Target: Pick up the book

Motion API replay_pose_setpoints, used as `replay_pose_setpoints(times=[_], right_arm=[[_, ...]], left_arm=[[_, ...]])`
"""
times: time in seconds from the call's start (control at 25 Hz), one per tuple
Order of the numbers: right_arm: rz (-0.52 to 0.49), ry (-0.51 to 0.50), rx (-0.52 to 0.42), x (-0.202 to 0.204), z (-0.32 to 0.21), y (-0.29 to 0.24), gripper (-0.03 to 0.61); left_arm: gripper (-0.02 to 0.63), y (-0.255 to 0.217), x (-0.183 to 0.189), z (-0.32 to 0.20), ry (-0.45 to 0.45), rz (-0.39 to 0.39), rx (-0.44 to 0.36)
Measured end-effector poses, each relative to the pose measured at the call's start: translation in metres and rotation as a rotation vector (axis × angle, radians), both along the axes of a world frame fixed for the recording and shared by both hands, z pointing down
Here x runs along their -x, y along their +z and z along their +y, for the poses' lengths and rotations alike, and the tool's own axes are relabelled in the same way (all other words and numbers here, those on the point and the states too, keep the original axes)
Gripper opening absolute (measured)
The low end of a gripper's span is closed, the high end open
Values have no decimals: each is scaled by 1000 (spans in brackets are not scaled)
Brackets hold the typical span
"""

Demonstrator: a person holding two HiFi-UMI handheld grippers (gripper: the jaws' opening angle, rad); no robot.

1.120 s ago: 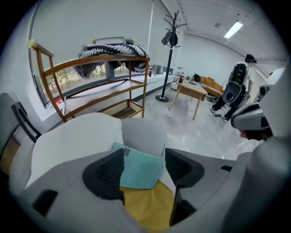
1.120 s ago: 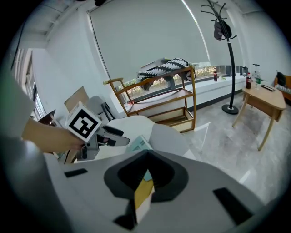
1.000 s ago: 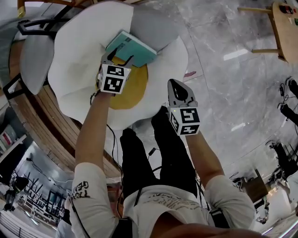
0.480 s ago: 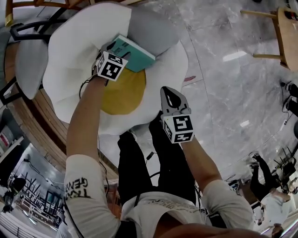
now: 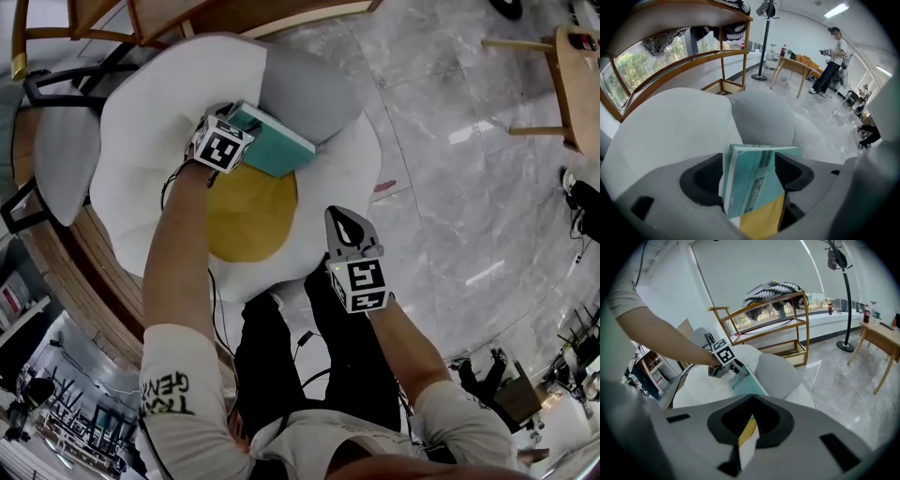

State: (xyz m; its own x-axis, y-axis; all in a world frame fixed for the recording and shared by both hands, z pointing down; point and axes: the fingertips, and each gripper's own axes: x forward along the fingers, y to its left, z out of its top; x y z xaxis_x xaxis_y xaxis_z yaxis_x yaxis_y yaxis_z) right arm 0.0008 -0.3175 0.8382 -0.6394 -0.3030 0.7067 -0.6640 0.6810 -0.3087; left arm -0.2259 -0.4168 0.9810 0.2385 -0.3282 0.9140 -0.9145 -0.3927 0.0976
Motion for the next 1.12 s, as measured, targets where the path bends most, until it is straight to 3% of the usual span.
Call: replay_pose_setpoints(times=[0.28,0.6,0.88,1.12], right_arm=[[8,-9,-8,-9,-7,14,28],[-13,-50,13,-3,5,22,28],[-27,-58,-11,4,-4,17,28],[-36,-49,-31,10,-12,10,28]], left_arm=[[332,6,0,-6,75,18,33],[333,13,-3,-4,84,75,77],[333,10,-17,6,225,50,77],[333,-14,-55,22,385,104,96]])
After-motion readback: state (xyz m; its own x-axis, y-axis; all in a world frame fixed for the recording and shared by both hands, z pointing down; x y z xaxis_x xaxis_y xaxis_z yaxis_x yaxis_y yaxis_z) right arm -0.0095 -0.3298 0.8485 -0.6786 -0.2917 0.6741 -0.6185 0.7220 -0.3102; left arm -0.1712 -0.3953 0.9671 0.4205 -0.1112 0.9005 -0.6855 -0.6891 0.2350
